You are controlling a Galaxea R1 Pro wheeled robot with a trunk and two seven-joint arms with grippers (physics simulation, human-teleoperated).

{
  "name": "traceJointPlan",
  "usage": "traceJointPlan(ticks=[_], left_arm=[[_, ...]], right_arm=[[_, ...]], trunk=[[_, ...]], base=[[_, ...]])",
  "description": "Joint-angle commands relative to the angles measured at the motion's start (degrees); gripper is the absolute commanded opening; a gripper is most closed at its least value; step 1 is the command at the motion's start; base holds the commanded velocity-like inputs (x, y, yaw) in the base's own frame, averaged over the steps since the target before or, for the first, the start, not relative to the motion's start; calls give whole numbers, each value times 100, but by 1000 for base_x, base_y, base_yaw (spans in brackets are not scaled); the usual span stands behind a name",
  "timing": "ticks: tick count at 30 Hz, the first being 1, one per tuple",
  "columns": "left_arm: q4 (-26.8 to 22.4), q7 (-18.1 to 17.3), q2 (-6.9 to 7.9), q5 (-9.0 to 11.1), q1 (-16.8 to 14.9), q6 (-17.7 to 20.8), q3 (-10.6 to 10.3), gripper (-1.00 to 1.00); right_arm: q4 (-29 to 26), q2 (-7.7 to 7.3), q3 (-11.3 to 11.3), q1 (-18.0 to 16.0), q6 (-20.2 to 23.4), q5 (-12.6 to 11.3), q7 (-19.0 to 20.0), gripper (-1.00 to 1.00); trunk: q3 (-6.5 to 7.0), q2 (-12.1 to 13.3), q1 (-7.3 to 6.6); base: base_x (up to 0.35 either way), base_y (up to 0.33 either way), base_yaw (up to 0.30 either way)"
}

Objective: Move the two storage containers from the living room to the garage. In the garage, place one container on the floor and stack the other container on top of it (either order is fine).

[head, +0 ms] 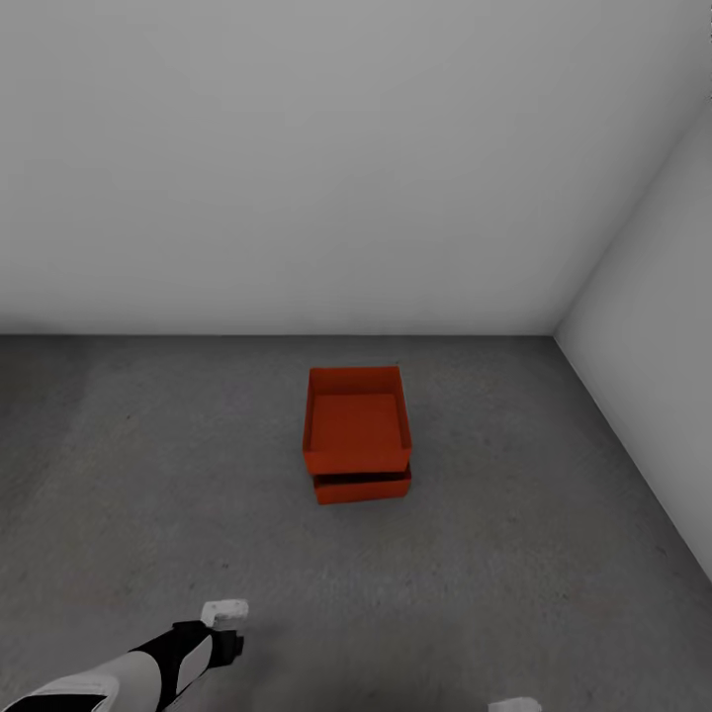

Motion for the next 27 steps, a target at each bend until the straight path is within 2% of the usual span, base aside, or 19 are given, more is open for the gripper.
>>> traceJointPlan(ticks=[1, 2, 5, 6, 10, 16, 27], left_arm=[[-1, 11, 30, 39, 7, -9, -10, 100], [6, -85, 114, 56, 59, -247, -13, 100], [5, -414, 168, 57, 165, -319, -10, 100], [7, -920, 281, 59, 291, -357, -14, 100], [5, -987, 300, 51, 476, -417, -17, 100], [2, -964, 319, 62, 636, -651, -11, 100], [7, -936, 307, 54, 691, -720, -17, 100]], right_arm=[[14, 7, 59, 92, -42, -53, 10, 100], [15, 7, 59, 252, -70, -54, 38, 100], [15, 6, 59, 400, -110, -50, 51, 100], [15, -6, 55, 714, -279, -49, 180, 100], [15, -5, 57, 906, -350, -51, 420, 100], [15, -9, 52, 944, -362, -54, 500, 100], [20, -8, 55, 965, -371, -54, 549, 100]], trunk=[[3, -7, 3], [12, -7, 3], [40, -7, 3], [49, -7, 3], [85, -7, 3], [139, -7, 3], [239, -7, 3]], base=[[0, 0, 0], [0, 0, 0], [0, 0, 0], [0, 0, 0], [0, 0, 0], [0, 0, 0], [0, 0, 0]])
